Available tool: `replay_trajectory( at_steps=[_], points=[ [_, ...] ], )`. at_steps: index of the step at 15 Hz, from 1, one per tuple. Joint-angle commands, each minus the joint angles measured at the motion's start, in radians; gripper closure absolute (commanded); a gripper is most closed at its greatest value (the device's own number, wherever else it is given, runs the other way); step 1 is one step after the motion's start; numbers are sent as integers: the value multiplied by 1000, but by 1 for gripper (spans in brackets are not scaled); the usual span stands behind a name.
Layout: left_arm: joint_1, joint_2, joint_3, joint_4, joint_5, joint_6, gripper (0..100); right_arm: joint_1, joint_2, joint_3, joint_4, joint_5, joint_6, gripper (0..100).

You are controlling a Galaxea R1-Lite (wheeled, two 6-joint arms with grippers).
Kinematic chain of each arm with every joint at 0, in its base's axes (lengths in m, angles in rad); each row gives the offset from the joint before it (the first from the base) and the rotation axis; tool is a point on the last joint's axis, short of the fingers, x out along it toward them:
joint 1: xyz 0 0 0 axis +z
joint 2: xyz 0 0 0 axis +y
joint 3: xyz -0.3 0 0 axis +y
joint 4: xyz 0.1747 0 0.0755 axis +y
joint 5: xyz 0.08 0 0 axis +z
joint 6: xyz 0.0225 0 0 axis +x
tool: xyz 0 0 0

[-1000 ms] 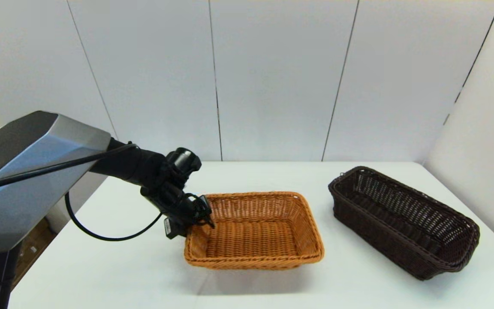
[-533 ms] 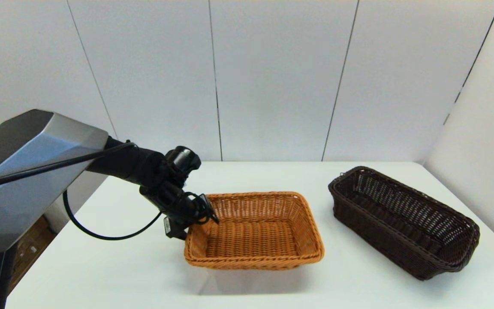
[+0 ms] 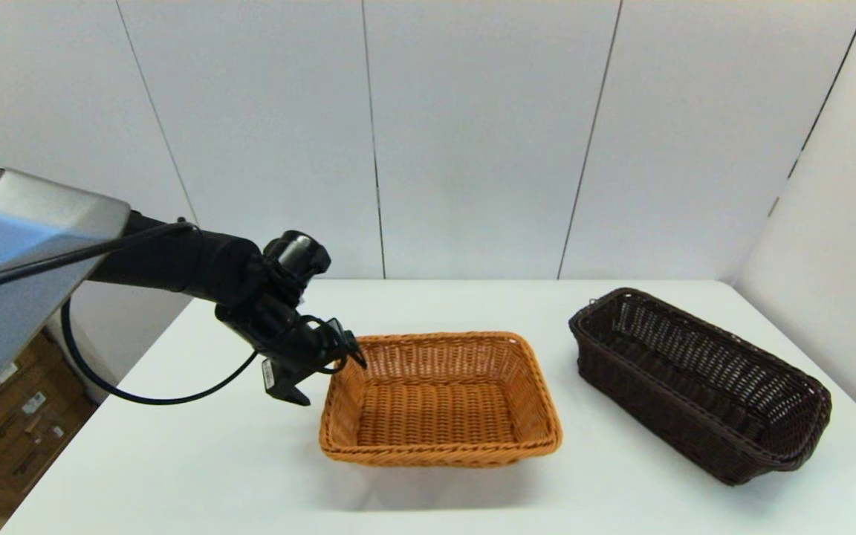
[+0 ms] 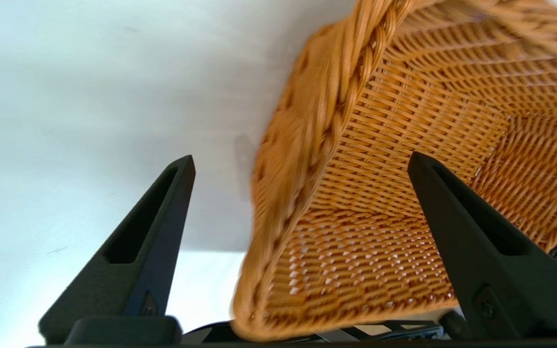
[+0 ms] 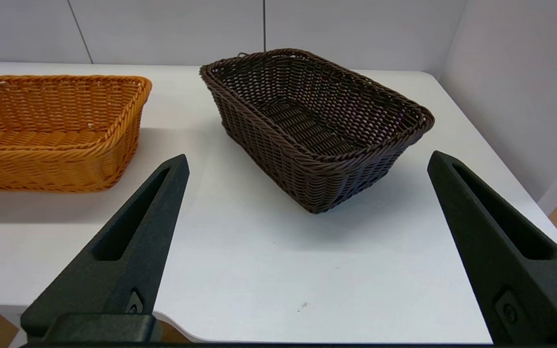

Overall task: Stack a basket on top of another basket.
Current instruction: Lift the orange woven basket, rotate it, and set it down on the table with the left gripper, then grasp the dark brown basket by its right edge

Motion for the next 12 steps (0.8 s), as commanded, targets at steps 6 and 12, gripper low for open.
replay_trajectory(
  at_steps=[6,12],
  points=[
    [106,-311,25,160,34,54,0,0,1,0,-1,1,-1,0],
    [105,-629,194,198,210,74,0,0,1,0,1,-1,2,0]
  ],
)
